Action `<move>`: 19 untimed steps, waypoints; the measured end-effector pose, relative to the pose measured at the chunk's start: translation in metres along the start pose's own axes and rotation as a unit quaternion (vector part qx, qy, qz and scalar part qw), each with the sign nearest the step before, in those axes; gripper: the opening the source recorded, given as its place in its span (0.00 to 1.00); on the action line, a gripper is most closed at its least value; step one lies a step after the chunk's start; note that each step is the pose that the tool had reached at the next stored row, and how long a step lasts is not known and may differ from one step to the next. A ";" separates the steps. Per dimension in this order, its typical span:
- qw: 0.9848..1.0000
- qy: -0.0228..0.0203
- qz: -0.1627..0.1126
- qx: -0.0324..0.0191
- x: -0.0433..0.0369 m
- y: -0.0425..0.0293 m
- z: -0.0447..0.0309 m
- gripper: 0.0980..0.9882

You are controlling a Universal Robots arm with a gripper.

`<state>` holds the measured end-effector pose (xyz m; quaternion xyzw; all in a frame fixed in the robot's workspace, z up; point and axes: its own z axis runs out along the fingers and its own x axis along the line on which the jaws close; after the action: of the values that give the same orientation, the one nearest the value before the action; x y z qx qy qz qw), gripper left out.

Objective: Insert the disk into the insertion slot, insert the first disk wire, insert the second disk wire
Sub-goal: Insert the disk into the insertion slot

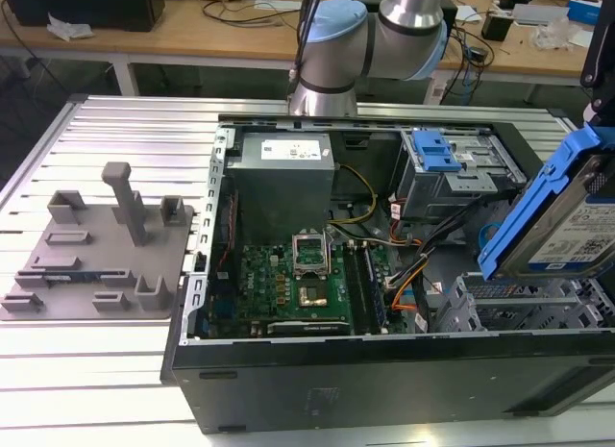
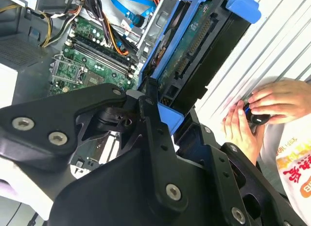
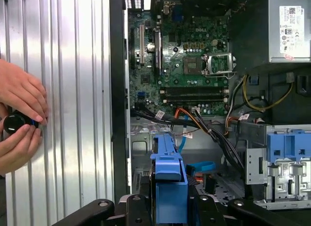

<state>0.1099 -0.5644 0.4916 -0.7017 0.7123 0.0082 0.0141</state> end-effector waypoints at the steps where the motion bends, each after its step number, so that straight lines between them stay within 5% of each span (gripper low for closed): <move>1: 1.000 0.000 0.000 0.000 -0.0008 -0.0002 0.0003 0.30; 19: 1.000 0.002 0.000 0.000 -0.0046 -0.0035 0.0144 0.30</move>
<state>0.1137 -0.5594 0.4773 -0.7017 0.7123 0.0066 0.0126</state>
